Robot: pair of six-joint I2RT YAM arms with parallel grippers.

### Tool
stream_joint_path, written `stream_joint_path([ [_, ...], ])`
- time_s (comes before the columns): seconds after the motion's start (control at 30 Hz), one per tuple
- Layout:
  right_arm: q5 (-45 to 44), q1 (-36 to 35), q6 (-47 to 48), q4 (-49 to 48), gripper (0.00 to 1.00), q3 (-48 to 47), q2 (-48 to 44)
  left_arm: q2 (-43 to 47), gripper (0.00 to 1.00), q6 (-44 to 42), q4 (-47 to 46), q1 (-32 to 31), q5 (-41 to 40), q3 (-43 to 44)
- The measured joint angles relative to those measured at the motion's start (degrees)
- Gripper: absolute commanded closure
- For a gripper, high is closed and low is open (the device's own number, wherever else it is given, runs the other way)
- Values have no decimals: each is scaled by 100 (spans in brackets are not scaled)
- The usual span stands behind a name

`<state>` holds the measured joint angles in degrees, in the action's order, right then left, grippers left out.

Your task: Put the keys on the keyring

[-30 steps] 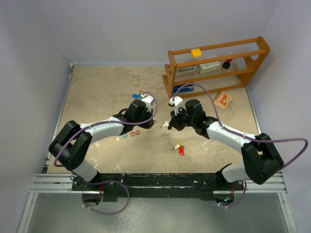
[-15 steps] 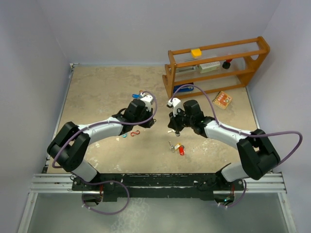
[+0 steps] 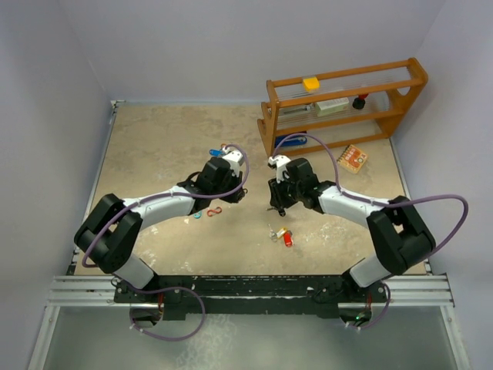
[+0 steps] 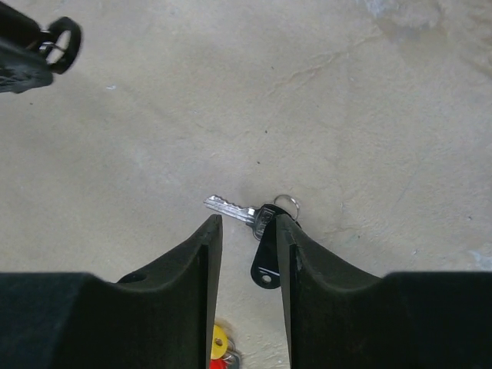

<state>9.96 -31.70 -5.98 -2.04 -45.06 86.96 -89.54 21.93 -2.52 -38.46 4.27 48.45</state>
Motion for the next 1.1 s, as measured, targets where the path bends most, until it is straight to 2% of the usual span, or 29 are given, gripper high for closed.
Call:
stream_joint_path([
  [0.53,-337,256,-804,61,62,-94,358,0,100,-2,2,0,-22,-2],
  [1.1,149,485,-1036,-219,64,-94,645,0,100,-2,4,0,-68,-2],
])
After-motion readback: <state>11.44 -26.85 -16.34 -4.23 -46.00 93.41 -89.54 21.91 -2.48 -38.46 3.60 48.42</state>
